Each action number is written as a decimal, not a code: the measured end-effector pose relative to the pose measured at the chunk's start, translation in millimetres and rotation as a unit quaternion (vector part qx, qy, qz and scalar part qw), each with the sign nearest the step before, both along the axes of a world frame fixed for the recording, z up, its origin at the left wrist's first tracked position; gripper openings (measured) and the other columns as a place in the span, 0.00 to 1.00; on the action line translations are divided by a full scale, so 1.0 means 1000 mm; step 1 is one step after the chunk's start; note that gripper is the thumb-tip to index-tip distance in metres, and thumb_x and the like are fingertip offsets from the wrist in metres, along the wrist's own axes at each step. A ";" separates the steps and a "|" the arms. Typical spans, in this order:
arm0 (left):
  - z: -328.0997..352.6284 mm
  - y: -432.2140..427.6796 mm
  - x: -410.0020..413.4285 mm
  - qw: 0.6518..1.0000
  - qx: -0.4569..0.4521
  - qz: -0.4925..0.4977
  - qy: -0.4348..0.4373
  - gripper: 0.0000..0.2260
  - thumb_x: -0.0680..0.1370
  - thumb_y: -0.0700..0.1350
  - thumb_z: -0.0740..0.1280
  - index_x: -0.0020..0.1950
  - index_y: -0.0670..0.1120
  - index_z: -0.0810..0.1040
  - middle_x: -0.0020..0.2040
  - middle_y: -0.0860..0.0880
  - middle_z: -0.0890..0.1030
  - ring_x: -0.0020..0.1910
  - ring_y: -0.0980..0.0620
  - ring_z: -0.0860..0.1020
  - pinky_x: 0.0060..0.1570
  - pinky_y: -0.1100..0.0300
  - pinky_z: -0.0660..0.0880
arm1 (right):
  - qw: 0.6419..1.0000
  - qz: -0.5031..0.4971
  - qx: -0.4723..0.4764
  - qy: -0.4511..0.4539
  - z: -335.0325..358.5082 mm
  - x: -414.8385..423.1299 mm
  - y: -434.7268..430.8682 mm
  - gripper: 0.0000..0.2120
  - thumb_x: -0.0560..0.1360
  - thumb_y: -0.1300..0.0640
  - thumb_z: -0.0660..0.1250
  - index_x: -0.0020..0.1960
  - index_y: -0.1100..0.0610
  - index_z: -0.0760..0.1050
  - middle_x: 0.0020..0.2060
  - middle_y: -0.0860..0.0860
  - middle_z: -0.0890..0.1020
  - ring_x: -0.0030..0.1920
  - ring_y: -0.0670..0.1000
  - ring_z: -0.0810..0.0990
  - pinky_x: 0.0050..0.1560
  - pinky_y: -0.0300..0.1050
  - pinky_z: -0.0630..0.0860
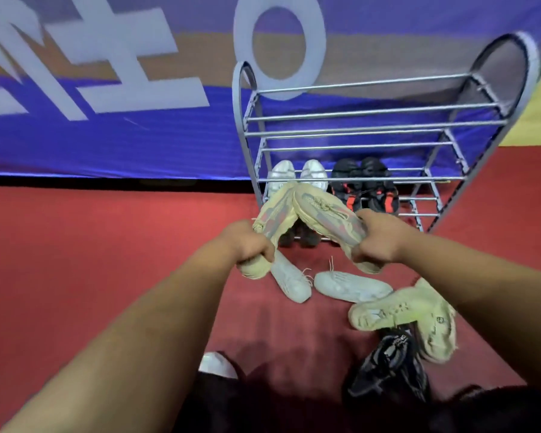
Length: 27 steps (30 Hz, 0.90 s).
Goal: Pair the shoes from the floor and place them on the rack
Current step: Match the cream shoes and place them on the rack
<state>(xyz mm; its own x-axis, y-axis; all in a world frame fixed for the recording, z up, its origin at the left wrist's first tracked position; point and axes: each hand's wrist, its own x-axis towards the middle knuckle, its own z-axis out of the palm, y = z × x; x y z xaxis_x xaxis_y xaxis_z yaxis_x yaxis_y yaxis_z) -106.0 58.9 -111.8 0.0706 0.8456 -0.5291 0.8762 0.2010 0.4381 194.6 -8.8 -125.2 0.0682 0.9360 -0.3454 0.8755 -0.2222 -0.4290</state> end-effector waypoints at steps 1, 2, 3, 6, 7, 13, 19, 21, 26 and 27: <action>0.016 0.005 0.004 1.000 0.008 -0.010 0.011 0.21 0.51 0.53 0.81 0.39 0.48 0.81 0.25 0.55 0.81 0.22 0.56 0.79 0.17 0.69 0.66 | 1.000 0.002 0.012 -0.009 0.011 0.002 0.002 0.28 0.59 0.47 0.77 0.56 0.49 0.72 0.42 0.49 0.81 0.39 0.50 0.81 0.33 0.43 0.75; 0.030 0.008 0.008 0.999 0.014 -0.017 0.026 0.22 0.50 0.54 0.80 0.39 0.48 0.82 0.26 0.55 0.81 0.23 0.55 0.80 0.19 0.68 0.68 | 1.000 -0.001 0.022 -0.016 0.021 0.005 0.004 0.28 0.59 0.46 0.77 0.55 0.48 0.72 0.42 0.48 0.81 0.39 0.49 0.80 0.33 0.43 0.73; 0.042 0.012 0.013 0.999 0.020 -0.021 0.037 0.23 0.49 0.56 0.80 0.38 0.48 0.83 0.27 0.54 0.82 0.26 0.53 0.81 0.21 0.67 0.69 | 0.999 -0.009 0.030 -0.019 0.028 0.007 0.006 0.28 0.58 0.45 0.76 0.55 0.48 0.72 0.42 0.48 0.81 0.39 0.50 0.80 0.34 0.43 0.74; 0.060 0.022 0.028 0.997 0.060 -0.015 0.039 0.23 0.47 0.59 0.79 0.35 0.48 0.83 0.28 0.53 0.81 0.28 0.52 0.81 0.25 0.66 0.69 | 0.998 -0.041 0.048 -0.009 0.040 0.013 0.016 0.30 0.57 0.41 0.75 0.57 0.48 0.73 0.45 0.49 0.82 0.43 0.53 0.81 0.41 0.47 0.78; 0.061 0.025 0.034 0.997 0.075 -0.008 0.034 0.22 0.48 0.59 0.79 0.34 0.47 0.82 0.28 0.53 0.80 0.28 0.52 0.80 0.24 0.65 0.68 | 0.997 -0.055 0.051 0.000 0.039 0.013 0.019 0.31 0.57 0.40 0.75 0.57 0.48 0.74 0.46 0.50 0.82 0.44 0.54 0.81 0.41 0.48 0.77; 0.029 0.051 0.061 0.990 0.139 0.036 0.004 0.20 0.54 0.58 0.76 0.37 0.46 0.79 0.36 0.49 0.81 0.33 0.48 0.80 0.28 0.62 0.69 | 0.993 -0.103 0.060 0.010 0.009 0.016 0.047 0.26 0.60 0.37 0.73 0.53 0.49 0.73 0.40 0.47 0.79 0.39 0.50 0.79 0.36 0.47 0.74; 0.015 0.097 0.088 0.980 0.189 0.057 0.022 0.18 0.63 0.59 0.75 0.39 0.47 0.75 0.37 0.49 0.79 0.36 0.48 0.79 0.29 0.60 0.68 | 0.984 -0.140 0.107 0.020 0.000 0.005 0.094 0.29 0.61 0.33 0.68 0.54 0.51 0.75 0.46 0.50 0.82 0.46 0.58 0.82 0.48 0.53 0.81; 0.011 0.111 0.095 0.976 0.206 0.058 0.035 0.17 0.64 0.58 0.74 0.39 0.47 0.75 0.38 0.49 0.79 0.35 0.48 0.78 0.29 0.60 0.66 | 0.980 -0.142 0.137 0.023 -0.002 -0.002 0.112 0.29 0.63 0.34 0.69 0.56 0.52 0.75 0.49 0.51 0.82 0.49 0.58 0.81 0.49 0.54 0.81; -0.002 0.146 0.103 0.966 0.242 0.057 0.066 0.17 0.66 0.57 0.73 0.43 0.46 0.76 0.43 0.48 0.79 0.37 0.46 0.78 0.29 0.60 0.66 | 0.967 -0.164 0.193 0.035 -0.017 -0.014 0.156 0.28 0.67 0.36 0.70 0.58 0.53 0.74 0.53 0.52 0.81 0.51 0.58 0.81 0.45 0.50 0.75; -0.007 0.152 0.103 0.964 0.251 0.053 0.075 0.17 0.66 0.57 0.73 0.44 0.46 0.76 0.45 0.47 0.79 0.39 0.45 0.78 0.32 0.59 0.69 | 0.963 -0.171 0.203 0.036 -0.020 -0.016 0.164 0.28 0.68 0.36 0.70 0.58 0.54 0.74 0.53 0.53 0.81 0.52 0.58 0.81 0.44 0.49 0.74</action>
